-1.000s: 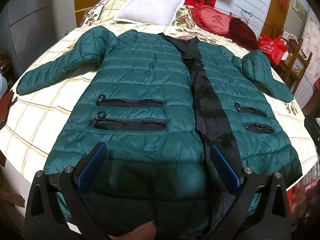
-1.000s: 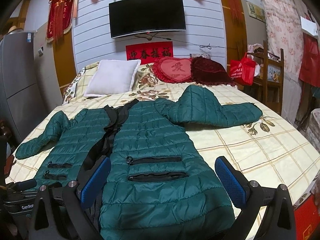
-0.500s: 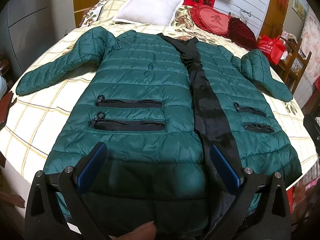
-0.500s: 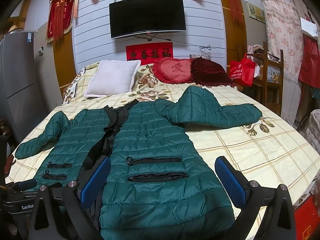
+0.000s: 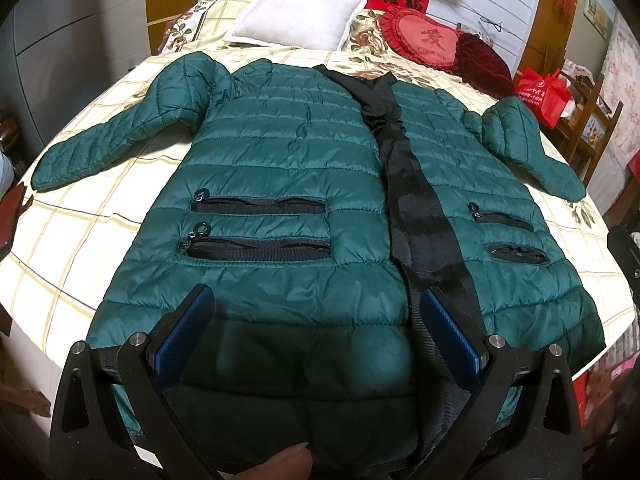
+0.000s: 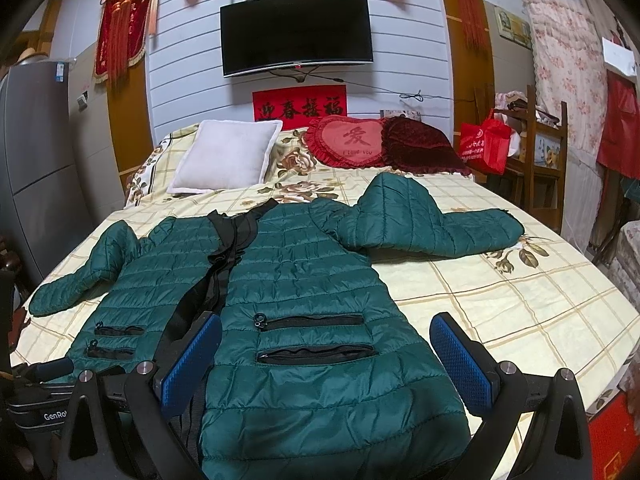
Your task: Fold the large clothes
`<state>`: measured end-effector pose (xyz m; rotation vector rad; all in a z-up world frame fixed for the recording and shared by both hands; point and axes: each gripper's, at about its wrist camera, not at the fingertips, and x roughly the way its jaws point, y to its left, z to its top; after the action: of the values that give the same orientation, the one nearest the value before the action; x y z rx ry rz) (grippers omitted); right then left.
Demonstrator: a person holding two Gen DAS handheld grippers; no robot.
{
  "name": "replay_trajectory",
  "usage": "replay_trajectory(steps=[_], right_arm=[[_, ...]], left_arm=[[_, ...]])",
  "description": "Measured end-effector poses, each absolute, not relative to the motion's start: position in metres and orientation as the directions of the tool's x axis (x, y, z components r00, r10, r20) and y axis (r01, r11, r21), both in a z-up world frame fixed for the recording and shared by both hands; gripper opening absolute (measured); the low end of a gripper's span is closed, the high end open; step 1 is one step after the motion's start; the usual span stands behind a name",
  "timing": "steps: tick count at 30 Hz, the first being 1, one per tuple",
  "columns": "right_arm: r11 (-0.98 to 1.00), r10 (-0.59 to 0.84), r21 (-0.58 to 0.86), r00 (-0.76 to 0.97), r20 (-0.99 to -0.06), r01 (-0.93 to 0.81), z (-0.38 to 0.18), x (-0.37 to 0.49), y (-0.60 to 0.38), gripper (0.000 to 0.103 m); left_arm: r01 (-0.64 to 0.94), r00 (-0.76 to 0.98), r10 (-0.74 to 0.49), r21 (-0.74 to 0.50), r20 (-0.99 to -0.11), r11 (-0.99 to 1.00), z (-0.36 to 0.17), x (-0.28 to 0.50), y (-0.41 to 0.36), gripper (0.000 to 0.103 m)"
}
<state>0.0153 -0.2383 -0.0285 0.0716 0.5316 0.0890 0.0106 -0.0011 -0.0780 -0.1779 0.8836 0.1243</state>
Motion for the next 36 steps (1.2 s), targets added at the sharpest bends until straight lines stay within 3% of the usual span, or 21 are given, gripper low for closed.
replay_trajectory(steps=[36], right_arm=[[0.995,0.097,0.078,0.880,-0.466,-0.069,-0.0235,0.0118,-0.2384,0.103]], left_arm=[[-0.184,0.626,0.042,-0.095,-0.778,0.978,-0.0785,0.0096,0.0026,0.103]])
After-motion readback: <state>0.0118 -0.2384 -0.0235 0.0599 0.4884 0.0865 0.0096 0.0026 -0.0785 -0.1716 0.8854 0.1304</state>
